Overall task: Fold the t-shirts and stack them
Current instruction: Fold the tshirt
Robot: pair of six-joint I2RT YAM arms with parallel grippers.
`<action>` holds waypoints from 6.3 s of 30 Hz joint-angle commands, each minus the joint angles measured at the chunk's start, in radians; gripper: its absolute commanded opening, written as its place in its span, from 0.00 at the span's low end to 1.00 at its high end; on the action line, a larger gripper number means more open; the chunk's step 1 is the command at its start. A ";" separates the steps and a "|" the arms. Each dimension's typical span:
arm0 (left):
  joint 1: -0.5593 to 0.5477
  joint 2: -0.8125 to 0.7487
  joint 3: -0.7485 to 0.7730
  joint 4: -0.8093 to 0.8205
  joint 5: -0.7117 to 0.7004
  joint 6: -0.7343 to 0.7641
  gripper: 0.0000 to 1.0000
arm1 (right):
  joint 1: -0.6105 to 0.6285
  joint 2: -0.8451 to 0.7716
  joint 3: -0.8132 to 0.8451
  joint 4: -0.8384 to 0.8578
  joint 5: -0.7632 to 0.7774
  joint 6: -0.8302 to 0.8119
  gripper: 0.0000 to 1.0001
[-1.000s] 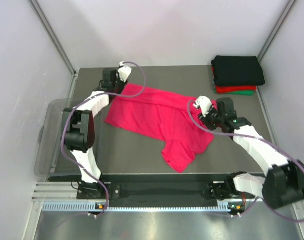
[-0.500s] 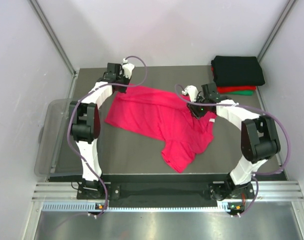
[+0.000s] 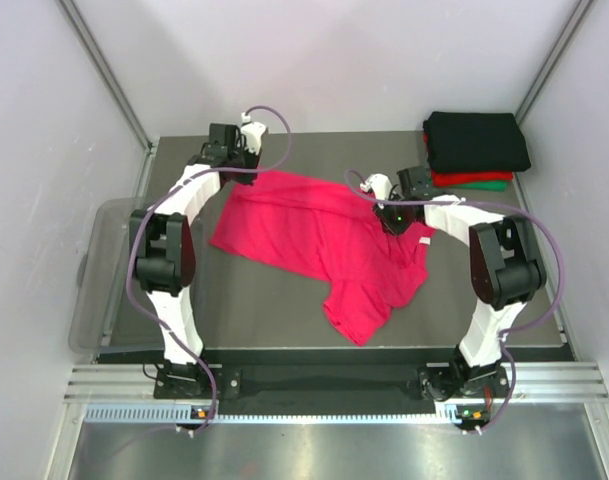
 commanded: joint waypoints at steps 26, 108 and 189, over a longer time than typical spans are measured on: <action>-0.006 -0.196 -0.112 0.078 0.035 -0.020 0.00 | 0.245 -0.191 -0.056 0.008 0.102 0.053 0.25; -0.016 -0.236 -0.189 0.113 0.024 -0.019 0.00 | 0.175 -0.225 -0.116 0.021 0.026 0.040 0.02; -0.051 -0.033 0.275 0.046 -0.244 -0.068 0.33 | -0.490 -0.232 0.140 -0.229 0.102 0.088 0.36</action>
